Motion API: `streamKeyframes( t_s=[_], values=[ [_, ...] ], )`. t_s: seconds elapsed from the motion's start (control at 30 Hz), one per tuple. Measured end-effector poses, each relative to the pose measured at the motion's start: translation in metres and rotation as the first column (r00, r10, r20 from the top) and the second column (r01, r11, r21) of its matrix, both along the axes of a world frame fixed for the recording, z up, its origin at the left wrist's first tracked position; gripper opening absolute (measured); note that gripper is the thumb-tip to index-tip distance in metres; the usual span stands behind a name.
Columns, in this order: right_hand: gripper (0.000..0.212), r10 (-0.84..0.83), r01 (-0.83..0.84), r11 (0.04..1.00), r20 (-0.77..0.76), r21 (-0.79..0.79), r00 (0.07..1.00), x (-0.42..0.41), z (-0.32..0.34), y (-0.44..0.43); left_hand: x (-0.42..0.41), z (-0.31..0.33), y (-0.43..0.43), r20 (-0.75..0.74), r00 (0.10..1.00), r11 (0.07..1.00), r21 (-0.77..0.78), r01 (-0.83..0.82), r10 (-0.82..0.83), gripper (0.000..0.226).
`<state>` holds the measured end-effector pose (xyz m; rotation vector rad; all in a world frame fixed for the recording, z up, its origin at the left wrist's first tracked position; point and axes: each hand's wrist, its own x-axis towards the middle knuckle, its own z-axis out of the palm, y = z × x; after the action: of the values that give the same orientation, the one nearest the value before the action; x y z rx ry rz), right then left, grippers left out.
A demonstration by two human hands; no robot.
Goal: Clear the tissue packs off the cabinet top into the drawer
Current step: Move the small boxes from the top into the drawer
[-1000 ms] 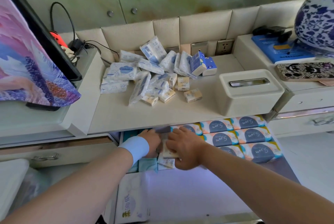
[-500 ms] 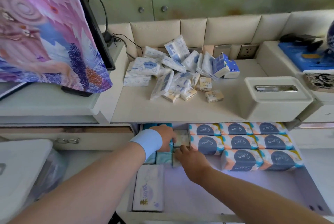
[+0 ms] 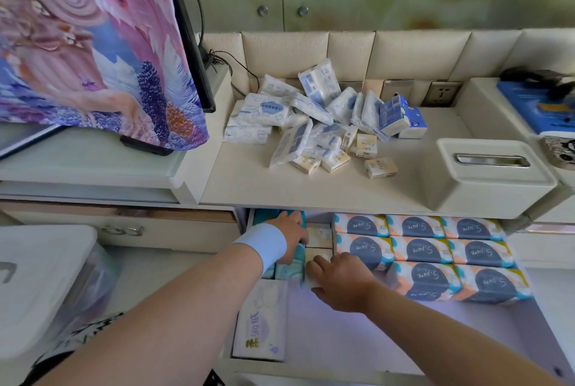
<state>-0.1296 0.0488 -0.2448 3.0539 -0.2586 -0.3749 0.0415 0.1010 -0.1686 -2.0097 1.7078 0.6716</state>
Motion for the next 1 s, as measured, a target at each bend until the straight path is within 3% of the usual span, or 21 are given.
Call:
streamKeyframes(
  t_s=[0.1, 0.27, 0.43, 0.57, 0.67, 0.73, 0.83, 0.93, 1.0],
  values=[
    [0.043, 0.094, -0.093, 0.995, -0.048, 0.025, 0.994, -0.005, 0.0, -0.01, 0.001, 0.0, -0.001, 0.002, 1.0, 1.0, -0.001, 0.01, -0.01, 0.059],
    [0.044, -0.092, 0.095, 0.992, -0.03, 0.083, 0.995, 0.01, -0.005, -0.001, 0.0, 0.002, -0.01, 0.021, 1.0, 1.0, 0.027, 0.016, -0.017, 0.058],
    [0.044, -0.033, 0.034, 0.992, -0.01, 0.124, 0.999, 0.007, -0.008, 0.003, -0.003, 0.004, -0.013, 0.034, 0.999, 0.999, 0.039, 0.016, -0.017, 0.06],
    [0.032, -0.191, 0.189, 0.972, 0.0, 0.14, 0.982, 0.012, -0.012, 0.002, -0.002, 0.006, -0.014, 0.035, 0.999, 0.999, 0.047, 0.016, -0.017, 0.059],
    [0.034, -0.154, 0.154, 0.979, -0.012, 0.136, 0.988, 0.014, -0.005, 0.003, -0.004, 0.012, -0.017, 0.055, 0.998, 0.998, 0.058, 0.017, -0.02, 0.055],
    [0.034, -0.124, 0.111, 0.983, 0.08, 0.148, 0.989, 0.013, 0.006, -0.001, -0.004, 0.02, -0.022, 0.031, 1.0, 0.999, 0.042, -0.001, 0.0, 0.047],
    [0.026, -0.079, 0.028, 0.991, 0.397, 0.134, 0.914, 0.014, 0.025, -0.021, 0.0, 0.04, -0.037, -0.076, 0.995, 0.995, -0.065, -0.075, 0.07, 0.031],
    [0.019, -0.175, 0.135, 0.984, 0.581, 0.113, 0.795, 0.02, 0.053, -0.053, 0.005, 0.063, -0.056, -0.118, 0.983, 0.954, -0.248, -0.167, 0.142, 0.024],
    [0.017, -0.282, 0.274, 0.956, 0.579, 0.105, 0.765, 0.021, 0.073, -0.078, 0.008, 0.076, -0.068, -0.154, 0.971, 0.91, -0.347, -0.226, 0.183, 0.026]
  ],
)
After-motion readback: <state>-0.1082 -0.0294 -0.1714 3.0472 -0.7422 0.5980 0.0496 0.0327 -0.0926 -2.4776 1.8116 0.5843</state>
